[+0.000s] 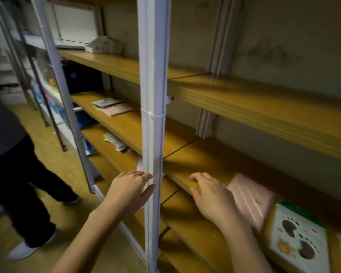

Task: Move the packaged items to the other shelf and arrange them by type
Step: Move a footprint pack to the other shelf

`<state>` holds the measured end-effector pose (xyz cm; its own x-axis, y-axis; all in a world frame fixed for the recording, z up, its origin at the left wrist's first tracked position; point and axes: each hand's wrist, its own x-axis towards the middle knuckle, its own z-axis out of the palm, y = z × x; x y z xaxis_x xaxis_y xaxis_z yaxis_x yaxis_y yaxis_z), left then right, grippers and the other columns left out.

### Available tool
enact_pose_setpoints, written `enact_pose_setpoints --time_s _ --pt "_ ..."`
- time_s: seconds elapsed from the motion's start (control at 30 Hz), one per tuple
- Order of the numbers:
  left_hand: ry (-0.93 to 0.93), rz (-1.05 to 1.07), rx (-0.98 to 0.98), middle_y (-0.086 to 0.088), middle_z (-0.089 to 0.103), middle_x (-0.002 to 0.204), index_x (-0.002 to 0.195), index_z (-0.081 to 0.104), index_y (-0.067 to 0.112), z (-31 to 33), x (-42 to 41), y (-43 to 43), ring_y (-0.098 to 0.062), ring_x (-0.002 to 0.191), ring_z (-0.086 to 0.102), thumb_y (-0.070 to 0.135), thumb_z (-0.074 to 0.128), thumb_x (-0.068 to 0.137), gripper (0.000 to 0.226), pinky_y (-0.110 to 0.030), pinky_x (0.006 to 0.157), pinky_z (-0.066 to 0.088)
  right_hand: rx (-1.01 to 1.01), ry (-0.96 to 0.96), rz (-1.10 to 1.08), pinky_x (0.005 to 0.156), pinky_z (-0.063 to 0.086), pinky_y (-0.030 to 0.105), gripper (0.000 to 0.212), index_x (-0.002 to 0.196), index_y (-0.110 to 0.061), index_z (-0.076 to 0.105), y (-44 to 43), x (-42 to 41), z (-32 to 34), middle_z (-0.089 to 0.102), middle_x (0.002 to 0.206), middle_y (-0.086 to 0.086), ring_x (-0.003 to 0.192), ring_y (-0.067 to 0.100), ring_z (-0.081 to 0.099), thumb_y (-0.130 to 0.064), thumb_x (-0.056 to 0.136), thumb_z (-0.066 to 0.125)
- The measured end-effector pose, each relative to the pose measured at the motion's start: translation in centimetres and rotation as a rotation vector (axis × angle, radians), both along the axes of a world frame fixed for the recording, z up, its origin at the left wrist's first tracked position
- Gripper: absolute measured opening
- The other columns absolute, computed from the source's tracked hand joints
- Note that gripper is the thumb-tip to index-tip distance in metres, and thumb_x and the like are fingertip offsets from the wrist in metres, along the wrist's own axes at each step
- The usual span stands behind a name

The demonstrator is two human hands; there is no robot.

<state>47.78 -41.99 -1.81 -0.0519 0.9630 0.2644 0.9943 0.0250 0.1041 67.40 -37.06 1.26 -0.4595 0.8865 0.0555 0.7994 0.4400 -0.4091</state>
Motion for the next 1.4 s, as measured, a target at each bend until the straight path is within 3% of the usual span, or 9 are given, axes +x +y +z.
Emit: enact_pose_setpoints --time_s 0.2,0.5,0.8,1.03,1.4 --pt "0.027 0.074 -0.05 0.002 0.063 0.117 0.122 0.054 0.023 -0.3 -9.3 -0.4 -0.019 0.109 0.056 0.042 0.037 0.094 0.038 -0.032 0.088 0.043 0.061 -0.034 0.082 0.093 0.046 0.033 0.027 0.123 -0.031 0.047 0.6 -9.7 -0.5 0.054 0.125 -0.012 0.117 0.013 0.05 -0.031 0.097 0.043" --pt "0.091 0.123 0.008 0.004 0.067 0.108 0.11 0.06 0.025 0.4 -24.0 -0.4 -0.015 0.102 0.061 0.041 0.043 0.092 0.03 -0.031 0.089 0.046 0.13 -0.092 0.15 0.091 0.044 0.029 0.032 0.127 -0.03 0.046 2.5 -25.9 -1.0 0.055 0.126 -0.011 0.117 0.011 0.05 -0.039 0.096 0.043" --pt "0.084 0.133 -0.065 0.005 0.061 0.117 0.115 0.055 0.024 -0.2 -34.7 1.6 -0.015 0.11 0.053 0.041 0.033 0.096 0.033 -0.029 0.095 0.037 0.105 -0.145 0.128 0.094 0.046 0.029 0.036 0.129 -0.029 0.046 5.6 -36.9 -1.0 0.055 0.127 -0.01 0.117 0.01 0.051 -0.041 0.095 0.045" --pt "0.036 0.131 -0.045 0.003 0.058 0.123 0.125 0.049 0.022 -0.2 -40.8 6.8 -0.016 0.115 0.051 0.04 0.034 0.096 0.038 -0.028 0.097 0.036 0.112 -0.153 0.105 0.09 0.046 0.027 0.035 0.128 -0.028 0.048 11.7 -43.3 -1.5 0.055 0.128 -0.009 0.116 0.011 0.052 -0.04 0.095 0.046" --pt "0.071 0.068 -0.046 0.008 0.059 0.119 0.125 0.049 0.026 0.5 -51.8 20.8 -0.011 0.111 0.051 0.044 0.034 0.095 0.038 -0.027 0.095 0.036 0.061 -0.132 -0.02 0.086 0.044 0.031 0.037 0.128 -0.025 0.05 26.1 -54.0 -0.9 0.057 0.128 -0.004 0.115 0.018 0.053 -0.042 0.096 0.042"
